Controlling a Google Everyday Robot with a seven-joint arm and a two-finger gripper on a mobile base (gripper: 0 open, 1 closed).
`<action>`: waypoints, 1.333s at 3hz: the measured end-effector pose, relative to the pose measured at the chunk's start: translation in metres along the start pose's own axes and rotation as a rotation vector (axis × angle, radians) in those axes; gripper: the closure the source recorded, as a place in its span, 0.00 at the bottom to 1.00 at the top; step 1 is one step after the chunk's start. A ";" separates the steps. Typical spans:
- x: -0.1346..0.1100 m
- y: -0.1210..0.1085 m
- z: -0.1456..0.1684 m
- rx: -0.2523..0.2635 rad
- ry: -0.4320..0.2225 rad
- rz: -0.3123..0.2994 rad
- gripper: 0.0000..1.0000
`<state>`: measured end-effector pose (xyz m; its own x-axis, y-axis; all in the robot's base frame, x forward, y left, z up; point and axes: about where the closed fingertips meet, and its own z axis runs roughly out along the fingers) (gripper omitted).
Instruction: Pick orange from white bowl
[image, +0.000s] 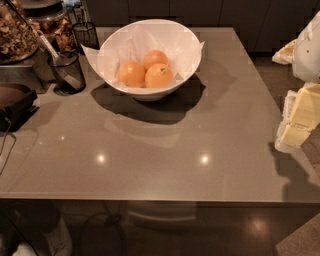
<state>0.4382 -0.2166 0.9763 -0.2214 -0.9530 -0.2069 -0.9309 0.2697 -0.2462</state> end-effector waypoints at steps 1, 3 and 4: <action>0.000 0.000 0.000 0.000 0.000 0.000 0.00; -0.043 -0.052 0.009 -0.069 -0.104 0.173 0.00; -0.072 -0.081 0.023 -0.133 -0.144 0.188 0.00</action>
Offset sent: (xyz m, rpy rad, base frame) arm 0.0647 0.0161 0.0214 0.2214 0.0616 -0.2329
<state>0.5361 -0.1664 0.9889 -0.3590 -0.8559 -0.3723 -0.9095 0.4104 -0.0663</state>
